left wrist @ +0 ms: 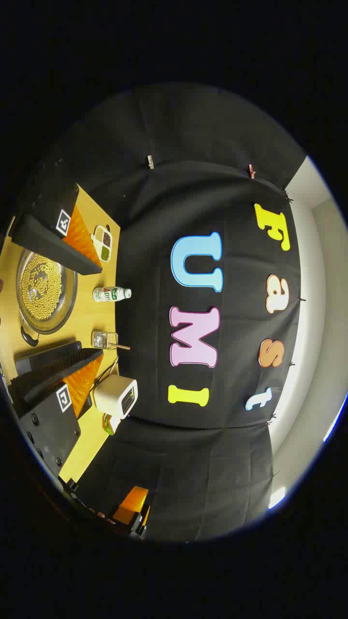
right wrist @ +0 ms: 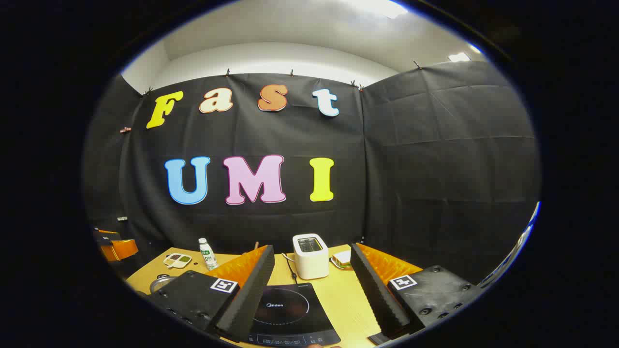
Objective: First push the handle of the pot to place it horizontally, then grasp the pot with both hands and set it on the induction cooktop.
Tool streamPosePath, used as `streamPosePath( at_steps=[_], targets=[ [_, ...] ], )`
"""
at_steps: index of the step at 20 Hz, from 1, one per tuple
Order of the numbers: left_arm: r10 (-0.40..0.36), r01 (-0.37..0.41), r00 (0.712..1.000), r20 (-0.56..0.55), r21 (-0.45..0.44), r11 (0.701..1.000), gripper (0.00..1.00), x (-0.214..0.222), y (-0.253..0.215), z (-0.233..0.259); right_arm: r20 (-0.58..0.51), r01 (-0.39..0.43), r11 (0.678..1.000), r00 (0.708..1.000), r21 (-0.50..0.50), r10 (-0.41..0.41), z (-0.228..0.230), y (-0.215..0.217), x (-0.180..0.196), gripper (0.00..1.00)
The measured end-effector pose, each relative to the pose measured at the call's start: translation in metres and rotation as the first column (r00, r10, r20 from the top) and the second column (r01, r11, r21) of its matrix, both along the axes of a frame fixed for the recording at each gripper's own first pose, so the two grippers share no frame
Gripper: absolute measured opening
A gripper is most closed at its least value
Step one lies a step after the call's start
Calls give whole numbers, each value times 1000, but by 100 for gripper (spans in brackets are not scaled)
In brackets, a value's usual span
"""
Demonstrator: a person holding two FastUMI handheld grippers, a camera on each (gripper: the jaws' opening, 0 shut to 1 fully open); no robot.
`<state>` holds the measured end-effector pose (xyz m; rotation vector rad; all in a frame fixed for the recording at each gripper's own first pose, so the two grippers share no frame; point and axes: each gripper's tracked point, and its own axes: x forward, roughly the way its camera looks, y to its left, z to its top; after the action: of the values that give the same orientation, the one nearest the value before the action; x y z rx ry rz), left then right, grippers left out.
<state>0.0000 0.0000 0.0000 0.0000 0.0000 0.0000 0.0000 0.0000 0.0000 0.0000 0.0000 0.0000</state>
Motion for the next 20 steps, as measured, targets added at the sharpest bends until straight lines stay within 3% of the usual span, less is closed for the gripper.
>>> streamPosePath(
  at_steps=[12, 20],
  targets=[
    [63, -63, 998, 20, -9, 998, 95, -38, 29, -16, -40, -53, 998, 998, -34, 52, -7, 12, -22, 98],
    [38, -39, 998, 59, 10, 999, 95, -65, 42, -12, -47, -64, 998, 997, -29, 63, -1, 26, -36, 98]
  ],
)
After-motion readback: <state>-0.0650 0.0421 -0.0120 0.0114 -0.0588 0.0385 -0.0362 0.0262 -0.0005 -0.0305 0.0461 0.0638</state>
